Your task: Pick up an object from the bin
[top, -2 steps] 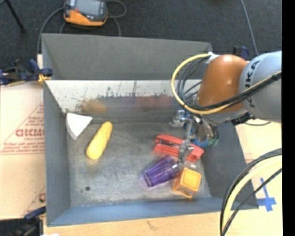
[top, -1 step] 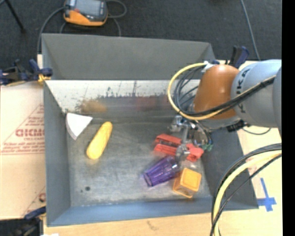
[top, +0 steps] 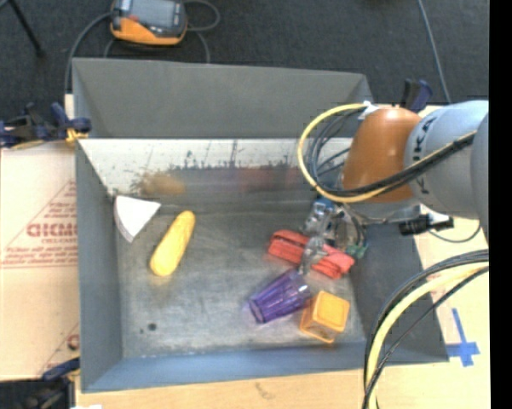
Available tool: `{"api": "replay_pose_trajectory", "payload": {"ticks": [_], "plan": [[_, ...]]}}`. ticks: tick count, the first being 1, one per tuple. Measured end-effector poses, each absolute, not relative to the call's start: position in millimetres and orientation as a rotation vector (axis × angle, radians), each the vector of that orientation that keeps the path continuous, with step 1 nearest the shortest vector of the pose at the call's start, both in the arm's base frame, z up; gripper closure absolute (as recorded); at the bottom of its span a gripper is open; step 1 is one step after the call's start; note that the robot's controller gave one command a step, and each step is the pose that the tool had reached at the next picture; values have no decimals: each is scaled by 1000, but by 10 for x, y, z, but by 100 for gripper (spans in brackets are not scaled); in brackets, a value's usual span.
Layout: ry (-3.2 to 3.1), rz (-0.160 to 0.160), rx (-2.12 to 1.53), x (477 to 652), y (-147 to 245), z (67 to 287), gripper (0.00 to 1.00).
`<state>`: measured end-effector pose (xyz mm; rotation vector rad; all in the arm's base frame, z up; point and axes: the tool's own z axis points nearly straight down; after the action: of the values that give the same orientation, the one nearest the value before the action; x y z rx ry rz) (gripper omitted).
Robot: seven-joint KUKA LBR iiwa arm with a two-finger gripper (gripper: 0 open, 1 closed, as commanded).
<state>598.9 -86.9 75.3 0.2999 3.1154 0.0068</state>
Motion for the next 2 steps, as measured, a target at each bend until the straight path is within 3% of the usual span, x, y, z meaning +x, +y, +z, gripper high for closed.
{"api": "replay_pose_trajectory", "payload": {"ticks": [2], "plan": [[3116,6,298,5990,-868,766,100]]}}
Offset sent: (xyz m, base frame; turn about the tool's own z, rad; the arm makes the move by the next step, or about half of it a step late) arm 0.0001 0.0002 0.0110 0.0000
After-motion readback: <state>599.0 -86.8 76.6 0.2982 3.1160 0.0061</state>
